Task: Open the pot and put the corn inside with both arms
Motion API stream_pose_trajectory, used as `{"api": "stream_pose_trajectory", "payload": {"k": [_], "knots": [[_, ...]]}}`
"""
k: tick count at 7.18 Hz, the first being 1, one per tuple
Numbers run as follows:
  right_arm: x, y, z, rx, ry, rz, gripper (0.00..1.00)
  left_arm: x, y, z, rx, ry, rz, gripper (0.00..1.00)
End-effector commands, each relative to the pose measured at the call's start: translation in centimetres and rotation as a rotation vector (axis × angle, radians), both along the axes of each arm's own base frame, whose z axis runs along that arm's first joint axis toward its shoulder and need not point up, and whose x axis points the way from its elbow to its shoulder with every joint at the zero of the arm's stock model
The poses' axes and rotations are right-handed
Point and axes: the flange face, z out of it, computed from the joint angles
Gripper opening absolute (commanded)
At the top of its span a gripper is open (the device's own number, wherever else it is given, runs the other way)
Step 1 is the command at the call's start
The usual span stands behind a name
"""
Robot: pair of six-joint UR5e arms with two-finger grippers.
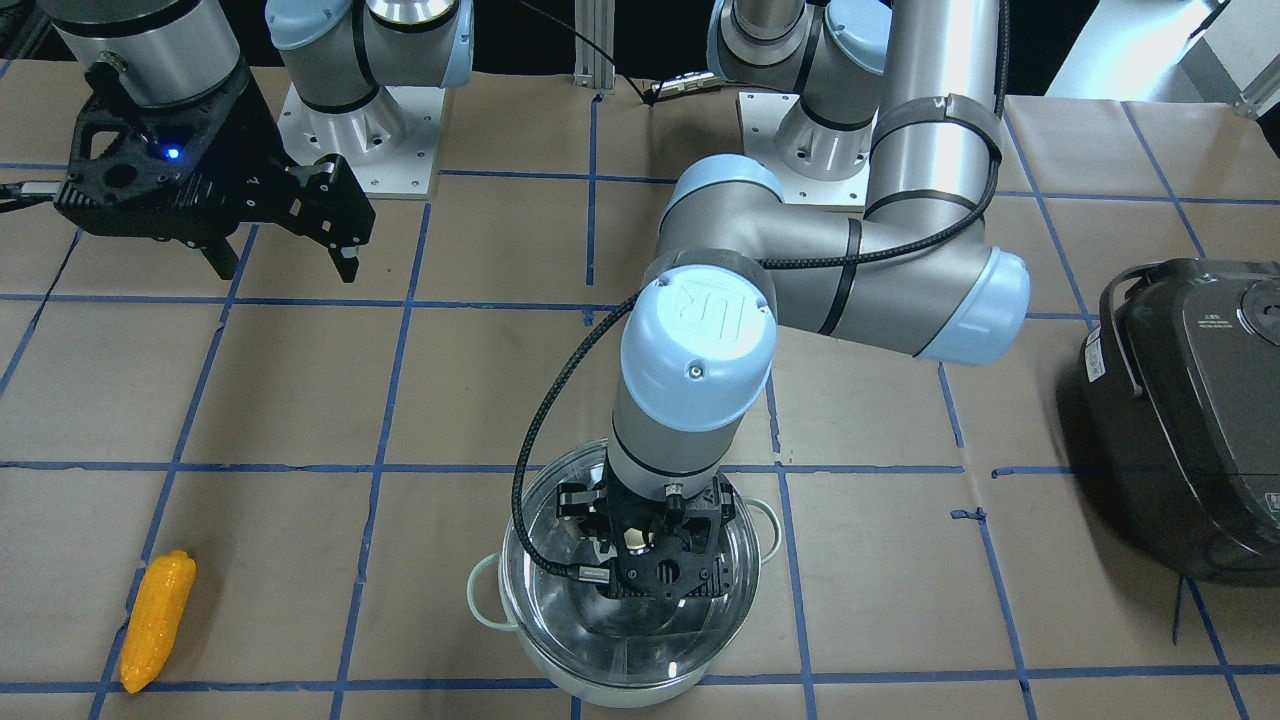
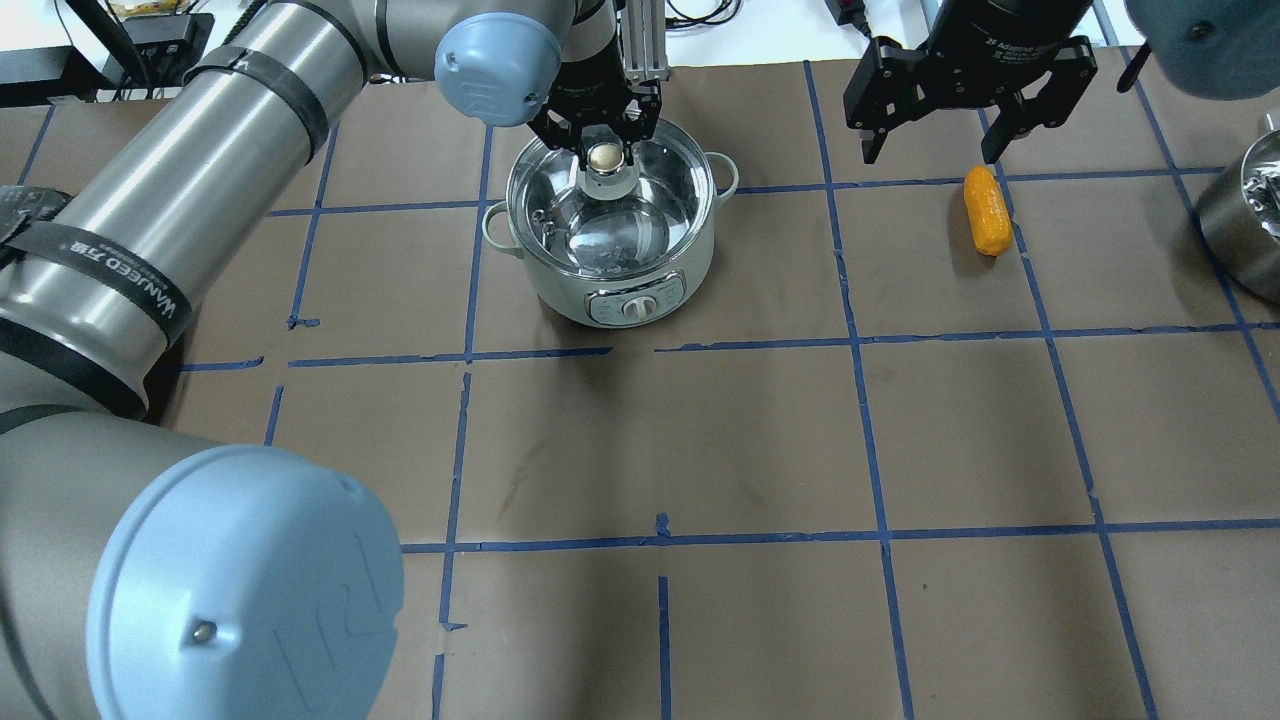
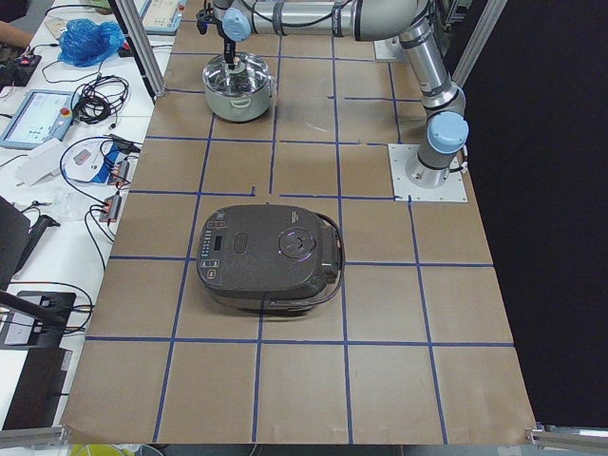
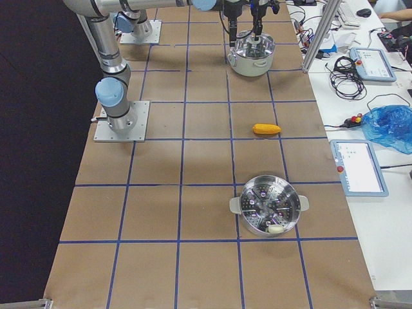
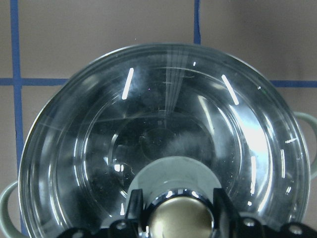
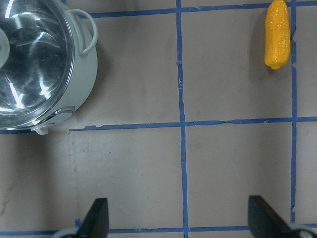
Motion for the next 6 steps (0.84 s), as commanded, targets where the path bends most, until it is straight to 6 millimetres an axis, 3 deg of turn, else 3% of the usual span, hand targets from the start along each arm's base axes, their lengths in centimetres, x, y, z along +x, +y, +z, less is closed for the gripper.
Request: {"api": "stream_pose_trajectory", "payload": {"k": [1,2,3,4,6], "knots": [[-1.2,0.1,-0.2,0.034,0.014,-0.003,1.00,2.3,1.6,6.4,0.017,-0.015,-0.009,0.01],[-2.6,-0.7,0.1,0.045,0.013,-0.029,1.00,6.0,0.7,7.6,0.023,-0.020,-0.029,0.01],[-4.5,-3.6,-2.4,0.084,0.010,-0.054,0.98,11.7,-0.9,7.1,0.031,-0.024,-0.031,0.01],[-7.1,-7.3,-7.7,0.137,0.054,-0.076,0.92,16.6,-2.1,6.8,0.034,-0.030,-0.062,0.01],[-13.8,-12.6,-15.1,0.136,0.061,-0.057,0.90,25.2,-2.8,4.3,0.074,-0.096,-0.110,0.01]]}}
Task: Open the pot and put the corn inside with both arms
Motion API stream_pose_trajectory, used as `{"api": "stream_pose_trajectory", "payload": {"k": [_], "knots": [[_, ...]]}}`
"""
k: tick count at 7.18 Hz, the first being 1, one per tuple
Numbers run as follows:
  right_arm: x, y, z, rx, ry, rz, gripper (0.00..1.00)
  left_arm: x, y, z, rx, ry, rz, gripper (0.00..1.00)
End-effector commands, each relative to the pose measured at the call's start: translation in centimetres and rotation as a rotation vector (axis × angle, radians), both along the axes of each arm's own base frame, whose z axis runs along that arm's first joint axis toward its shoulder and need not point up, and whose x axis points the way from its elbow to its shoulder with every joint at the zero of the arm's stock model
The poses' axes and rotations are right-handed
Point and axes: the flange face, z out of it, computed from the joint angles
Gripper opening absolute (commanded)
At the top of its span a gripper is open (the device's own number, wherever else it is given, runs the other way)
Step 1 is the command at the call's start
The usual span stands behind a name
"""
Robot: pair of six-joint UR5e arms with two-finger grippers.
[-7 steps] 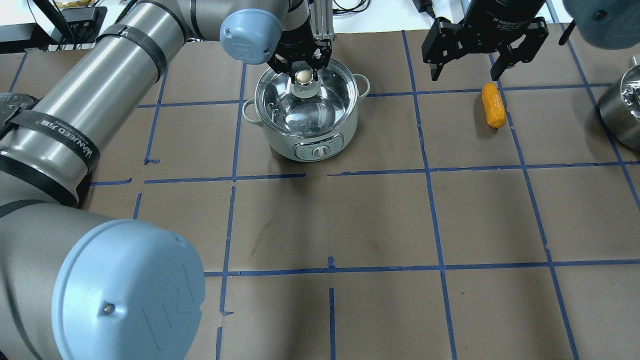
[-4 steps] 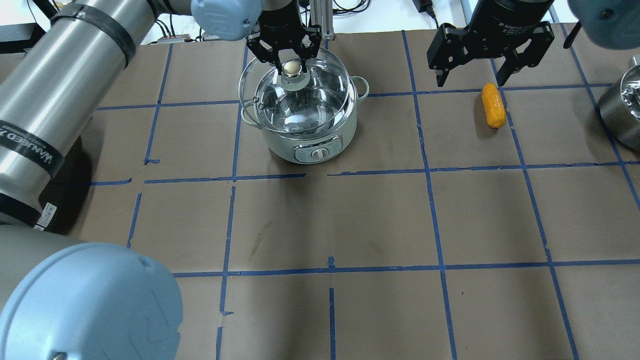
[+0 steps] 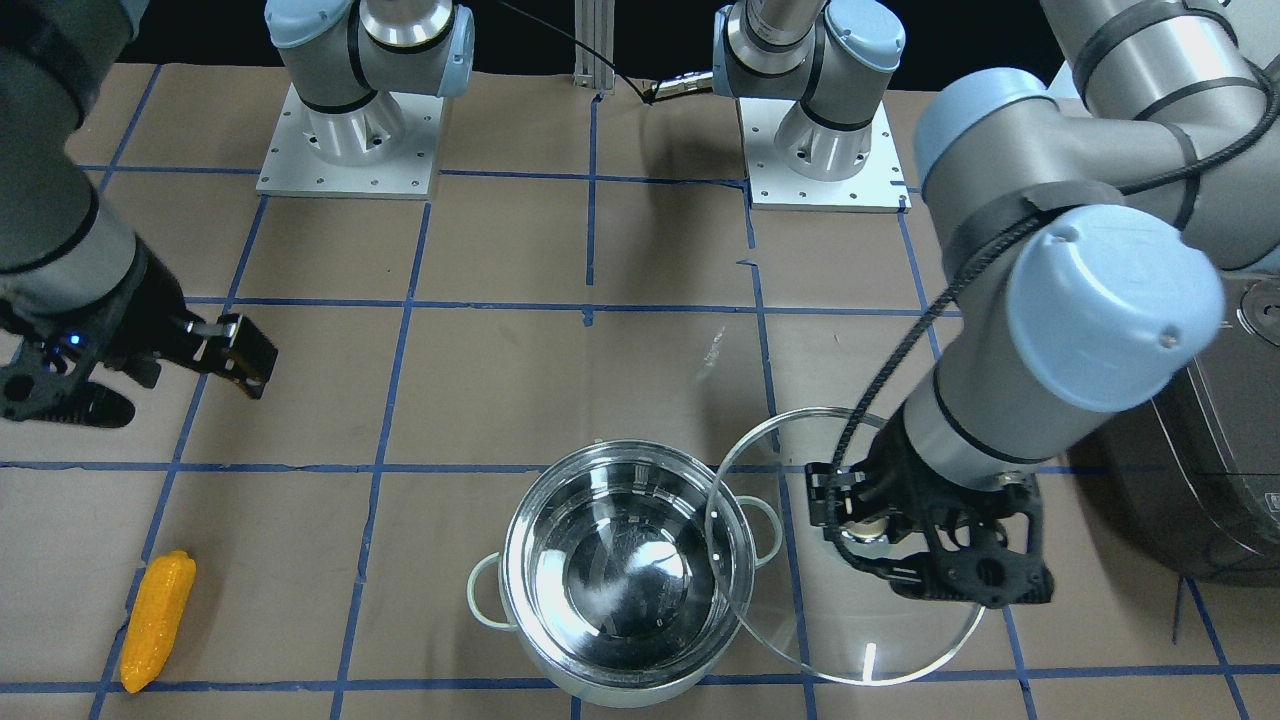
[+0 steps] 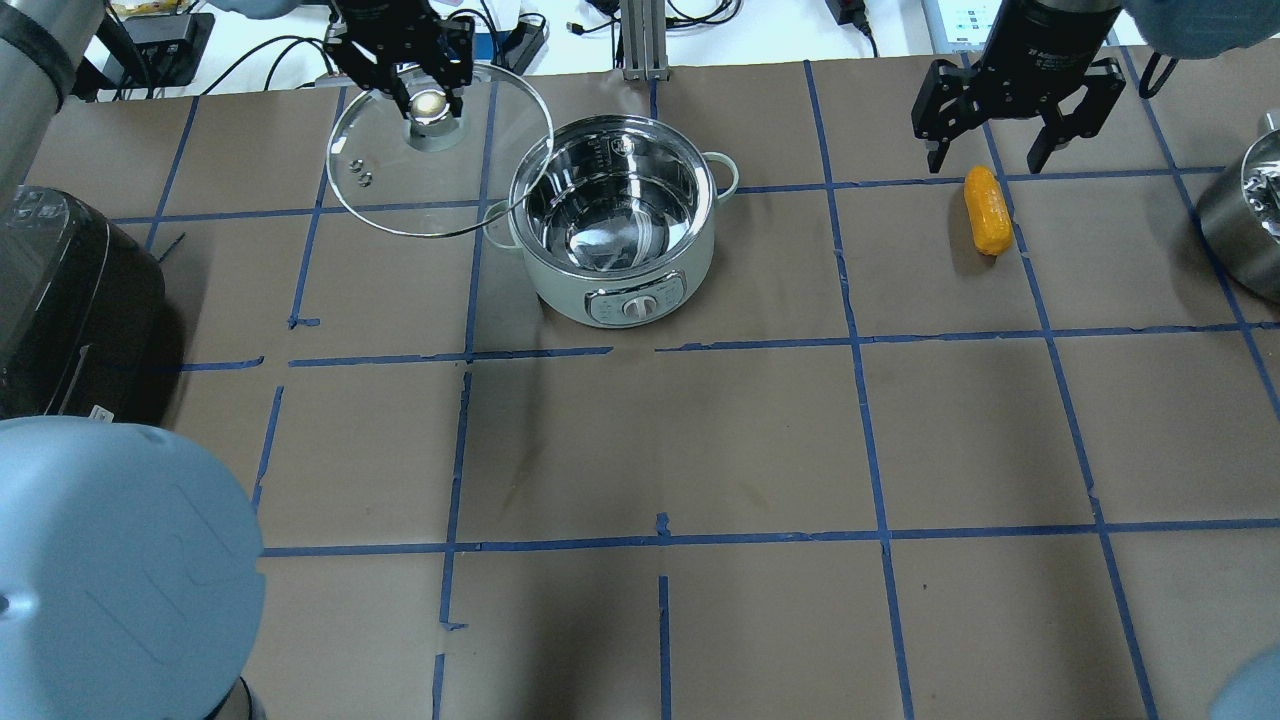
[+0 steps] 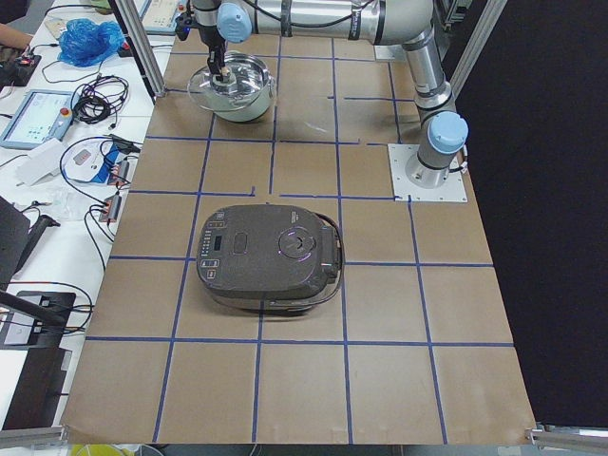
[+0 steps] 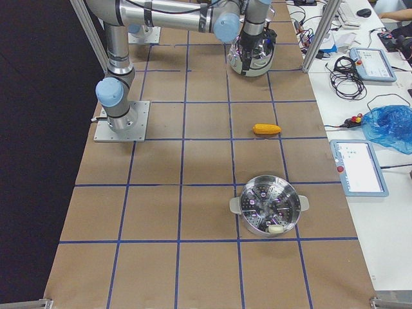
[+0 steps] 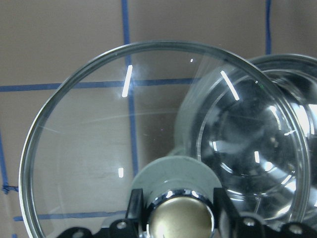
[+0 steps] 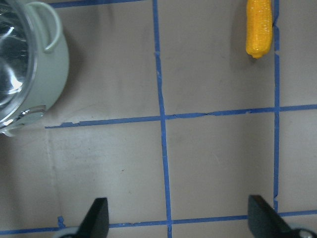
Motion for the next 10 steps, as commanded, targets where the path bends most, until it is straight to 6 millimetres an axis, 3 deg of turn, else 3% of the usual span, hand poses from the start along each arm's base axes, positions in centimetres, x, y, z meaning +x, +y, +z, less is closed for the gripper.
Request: {"api": "stream_pose_trajectory", "payload": {"k": [1,2,3,4,6,7,8,9,10], "knots": [[-6.5,-6.2,-10.5,0.008,-0.003,0.030,0.89,11.2,0.1,-3.7,0.062,-0.026,0.020,0.01],[-9.3,-8.2,-13.3,-0.031,0.004,0.019,0.89,13.8,0.5,-6.1,0.075,-0.021,0.018,0.01],[-9.8,-9.5,-16.7,-0.067,0.010,0.037,0.86,14.7,0.1,-9.6,0.021,-0.033,0.000,0.01],[-10.6,-10.9,-21.1,-0.087,0.006,0.070,0.84,14.5,0.3,-12.5,-0.029,-0.028,0.010,0.01],[-11.1,-11.2,-24.3,-0.095,-0.069,0.074,0.84,13.9,0.8,-15.1,-0.025,0.025,0.033,0.01],[-11.0,-10.6,-24.7,-0.076,-0.064,0.074,0.62,13.9,0.7,-15.7,-0.019,0.030,0.027,0.01],[-11.0,-10.6,-24.1,-0.075,-0.064,0.071,0.15,13.7,0.6,-16.5,-0.008,0.034,0.032,0.01],[-11.0,-10.6,-23.6,-0.071,-0.064,0.070,0.05,13.6,0.5,-17.4,0.004,0.043,0.035,0.01],[-11.0,-10.6,-22.2,-0.089,-0.058,0.073,0.03,13.2,0.5,-17.6,0.003,0.086,0.083,0.01]]}}
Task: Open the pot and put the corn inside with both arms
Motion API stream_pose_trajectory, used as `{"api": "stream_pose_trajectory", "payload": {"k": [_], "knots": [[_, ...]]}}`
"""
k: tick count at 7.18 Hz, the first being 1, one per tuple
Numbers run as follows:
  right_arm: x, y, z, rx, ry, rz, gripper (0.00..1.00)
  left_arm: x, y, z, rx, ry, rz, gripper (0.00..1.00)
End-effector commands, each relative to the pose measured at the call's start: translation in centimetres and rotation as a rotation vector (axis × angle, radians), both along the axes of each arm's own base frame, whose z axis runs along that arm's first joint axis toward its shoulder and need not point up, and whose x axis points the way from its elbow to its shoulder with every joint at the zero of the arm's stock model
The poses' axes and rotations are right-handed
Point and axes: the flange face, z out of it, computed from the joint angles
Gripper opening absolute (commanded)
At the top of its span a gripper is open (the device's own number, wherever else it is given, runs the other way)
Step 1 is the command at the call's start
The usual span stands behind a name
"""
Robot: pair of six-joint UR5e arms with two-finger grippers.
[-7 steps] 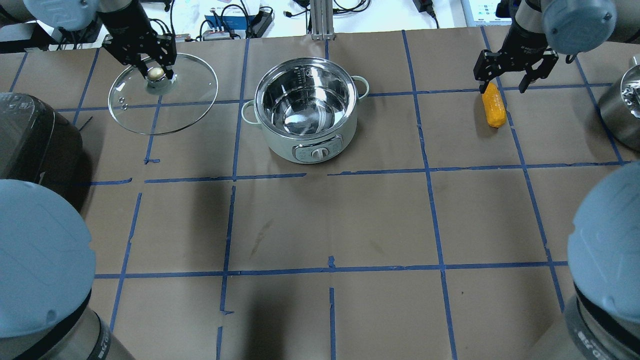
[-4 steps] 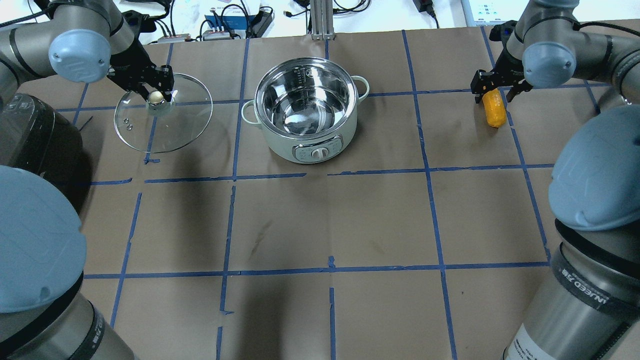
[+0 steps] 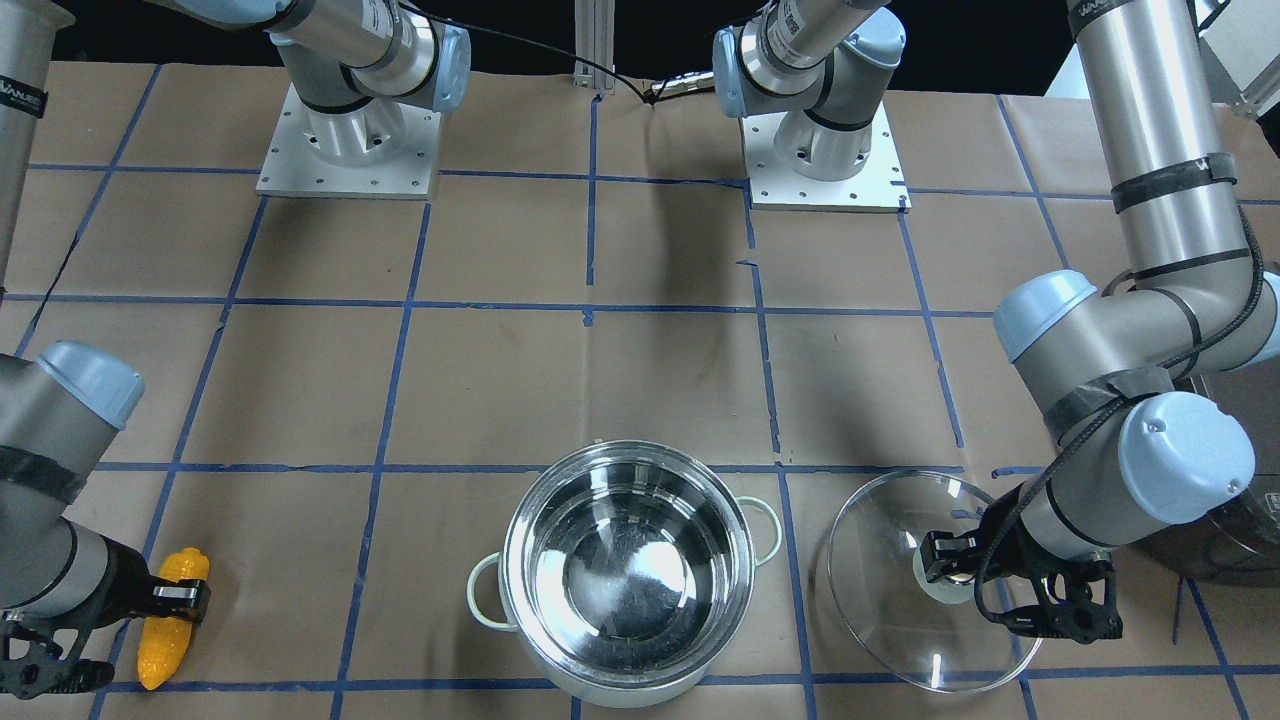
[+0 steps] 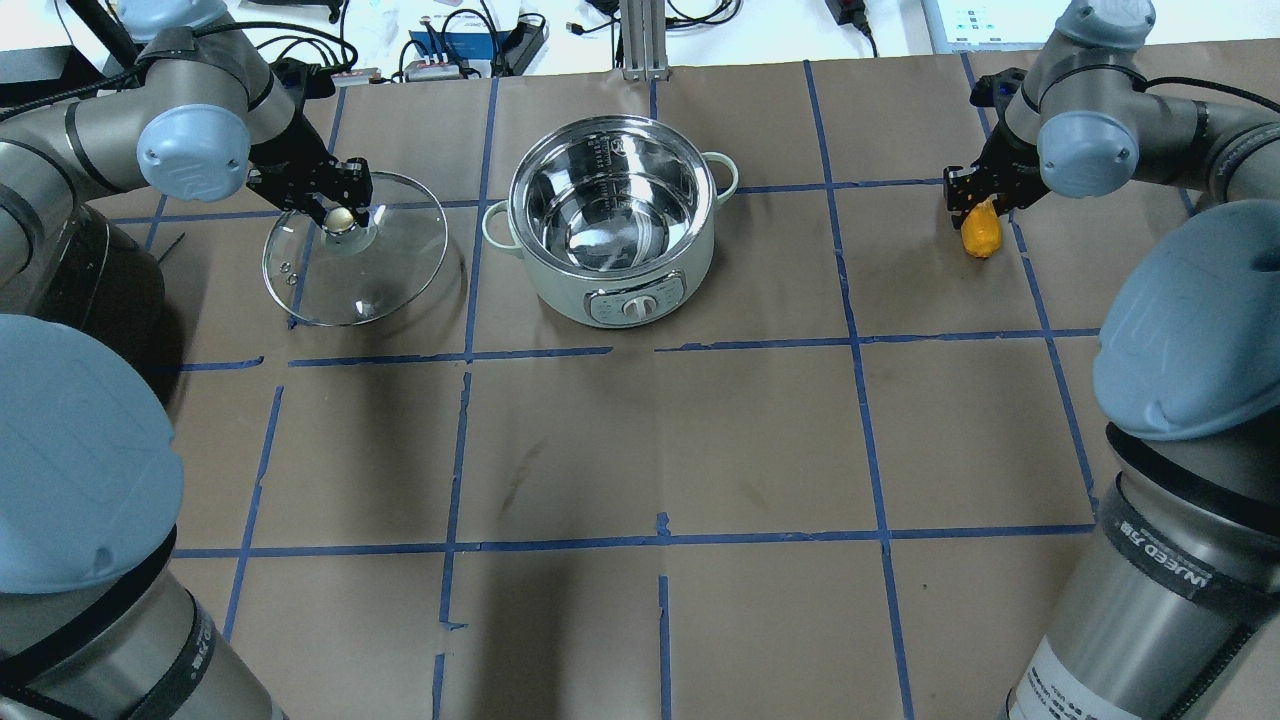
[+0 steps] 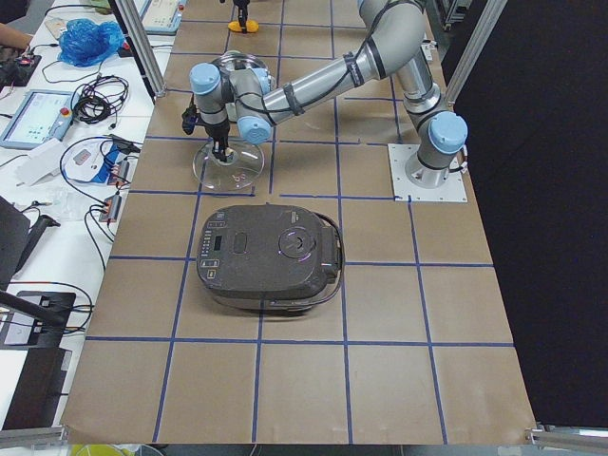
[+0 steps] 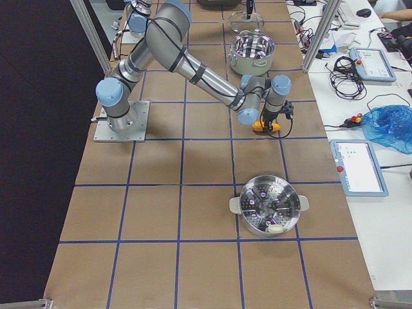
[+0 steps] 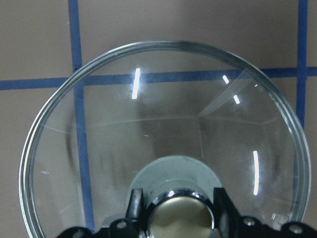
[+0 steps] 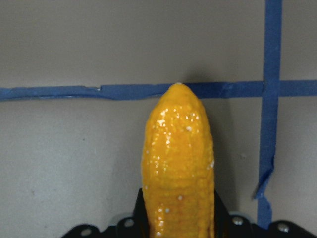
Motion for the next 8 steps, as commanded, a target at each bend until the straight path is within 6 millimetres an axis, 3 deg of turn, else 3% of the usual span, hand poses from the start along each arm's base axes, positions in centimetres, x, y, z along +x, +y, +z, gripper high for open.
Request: {"api": "stream_pose_trajectory", "payload": {"k": [1,2,3,4,5,6,7,8], "knots": [[0.5,0.1,3.6,-0.019,0.006,0.005,0.03,-0.5,0.1,-0.8,0.008,0.043,0.044,0.01],[4.0,0.5,9.0,-0.054,0.010,0.054,0.03,-0.5,0.2,-1.0,0.011,0.044,0.041,0.01],[13.1,0.8,13.1,-0.121,0.020,0.161,0.04,-0.5,0.5,-1.5,0.020,0.044,0.036,0.01],[22.1,1.2,15.6,-0.178,0.009,0.192,0.04,-0.5,0.5,-1.9,0.023,0.039,0.026,0.27],[30.1,2.0,18.7,-0.218,-0.008,0.234,0.04,-0.4,0.4,-2.3,0.031,0.037,0.042,0.99],[36.5,3.2,20.0,-0.170,0.014,0.264,0.04,-0.4,0.5,-2.2,0.030,0.035,0.044,1.00],[42.0,3.0,18.2,-0.177,0.042,0.272,0.04,-0.4,0.5,-1.8,0.024,0.034,0.042,1.00],[45.3,1.6,15.7,-0.184,0.039,0.268,0.04,-1.0,0.3,-0.4,0.015,0.020,0.032,1.00]]}}
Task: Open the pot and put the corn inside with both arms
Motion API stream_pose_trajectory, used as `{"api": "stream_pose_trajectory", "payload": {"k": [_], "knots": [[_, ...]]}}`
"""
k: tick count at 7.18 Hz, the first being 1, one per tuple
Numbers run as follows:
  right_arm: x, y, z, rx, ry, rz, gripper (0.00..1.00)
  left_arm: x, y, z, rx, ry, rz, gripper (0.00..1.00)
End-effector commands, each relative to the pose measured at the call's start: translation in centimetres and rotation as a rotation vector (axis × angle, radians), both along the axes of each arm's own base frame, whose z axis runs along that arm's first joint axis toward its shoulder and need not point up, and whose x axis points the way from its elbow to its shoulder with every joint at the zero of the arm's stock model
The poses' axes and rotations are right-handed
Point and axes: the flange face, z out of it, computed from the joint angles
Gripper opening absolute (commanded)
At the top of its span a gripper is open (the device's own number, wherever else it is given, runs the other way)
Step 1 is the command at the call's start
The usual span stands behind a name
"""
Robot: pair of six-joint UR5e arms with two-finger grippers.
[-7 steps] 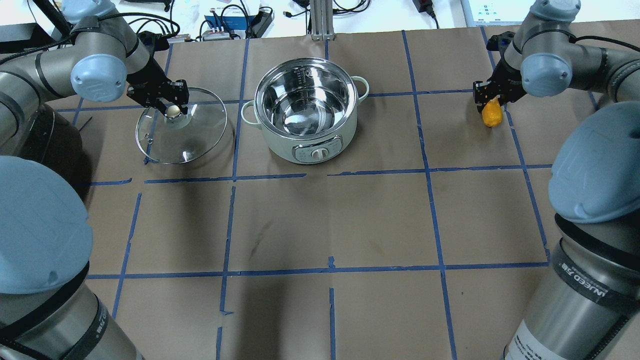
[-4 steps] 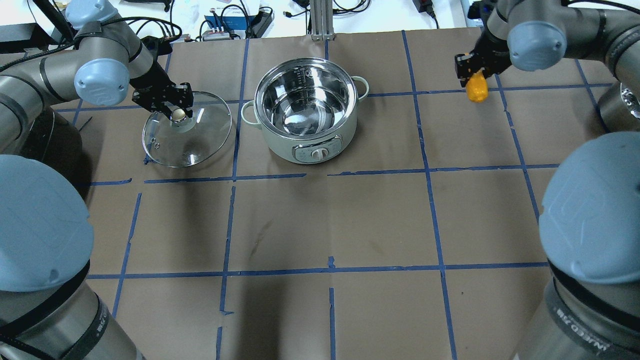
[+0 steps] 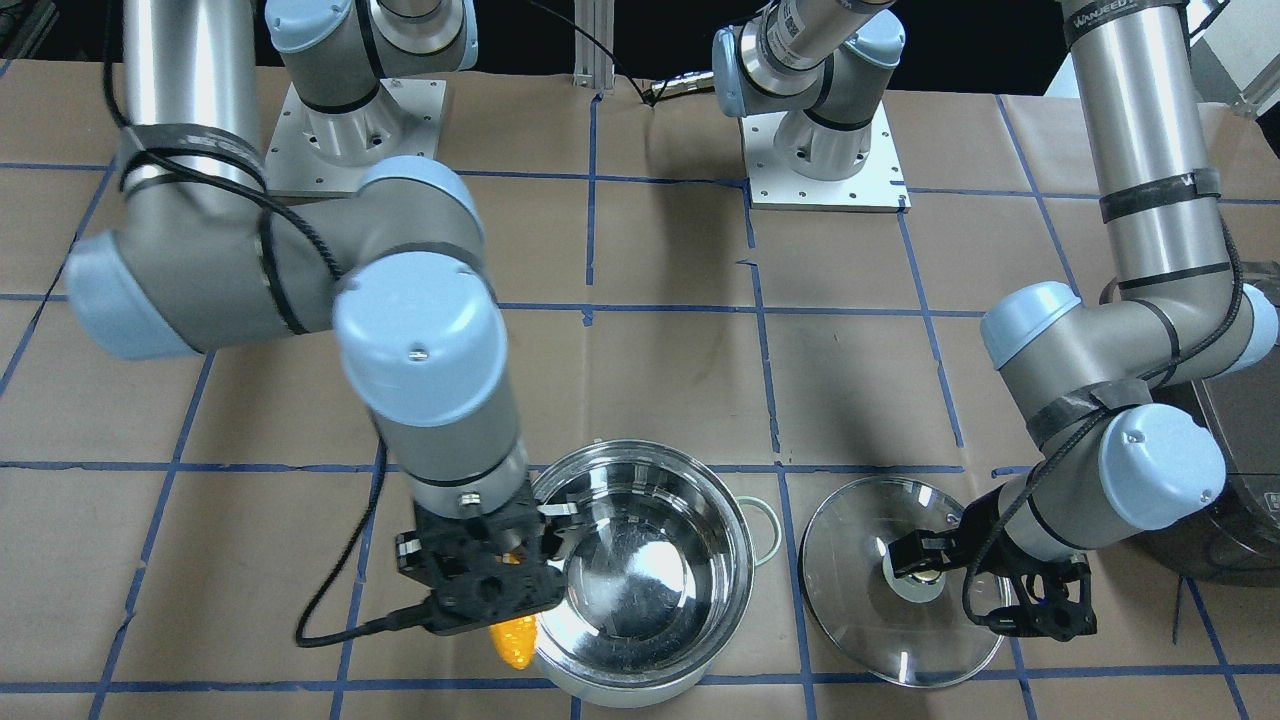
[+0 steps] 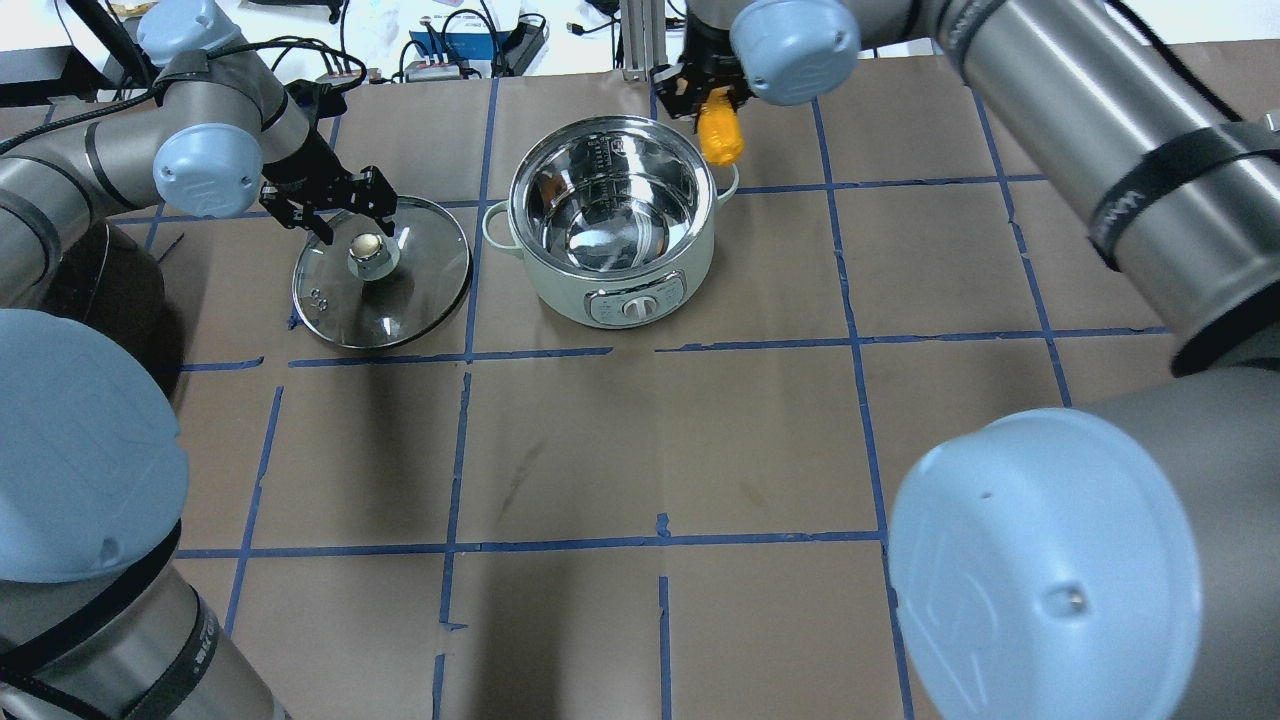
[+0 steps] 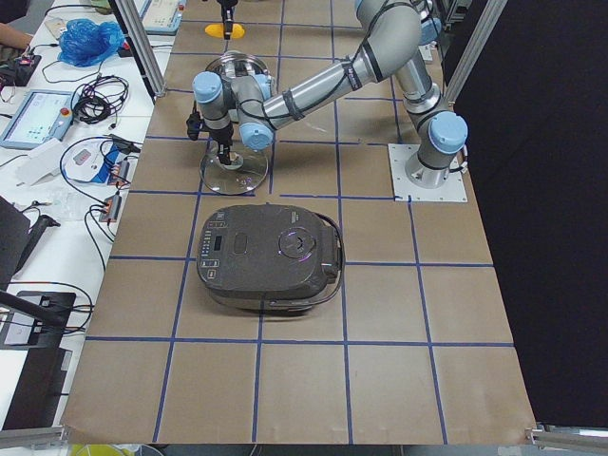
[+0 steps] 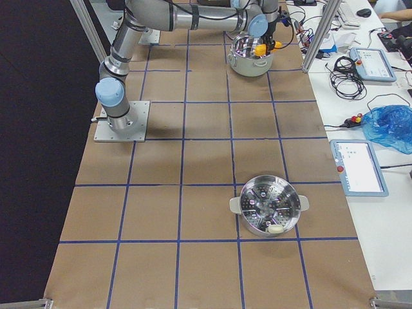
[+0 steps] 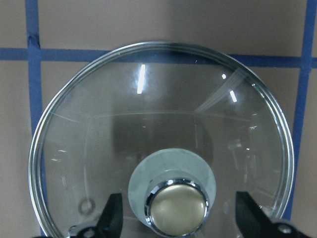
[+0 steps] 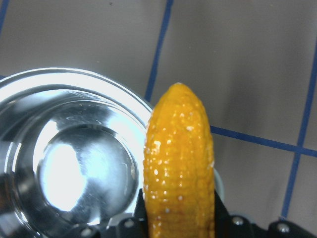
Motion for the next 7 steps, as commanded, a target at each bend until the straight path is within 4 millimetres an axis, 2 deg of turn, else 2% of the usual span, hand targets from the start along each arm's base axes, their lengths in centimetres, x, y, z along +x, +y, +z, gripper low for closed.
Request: {"api": "stream_pose_trajectory", "payload": {"k": [1,2,3,4,5,6,7], "knots": [[7.2,-0.7,-5.2,0.021,0.024,0.011,0.04,-1.5,1.3,5.4,-0.013,-0.079,-0.029,1.00],[7.9,-0.6,-7.1,0.041,0.035,0.019,0.05,-2.6,4.4,11.6,-0.005,-0.139,-0.046,1.00],[8.5,-0.2,-8.7,0.068,0.030,0.012,0.14,-4.0,8.2,16.6,0.009,-0.139,-0.061,1.00],[9.7,1.3,-11.2,0.104,0.059,0.032,0.25,-4.6,11.1,21.0,-0.006,-0.142,-0.062,1.00],[9.6,1.7,-12.3,0.098,0.057,0.035,0.28,-5.5,13.5,23.8,-0.002,-0.132,-0.070,1.00],[9.7,1.7,-12.8,0.093,0.053,0.036,0.44,-6.7,15.7,27.2,-0.044,-0.137,-0.082,1.00],[9.5,1.6,-12.4,0.088,0.052,0.041,0.99,-7.4,17.4,28.5,-0.054,-0.139,-0.091,1.00]]}}
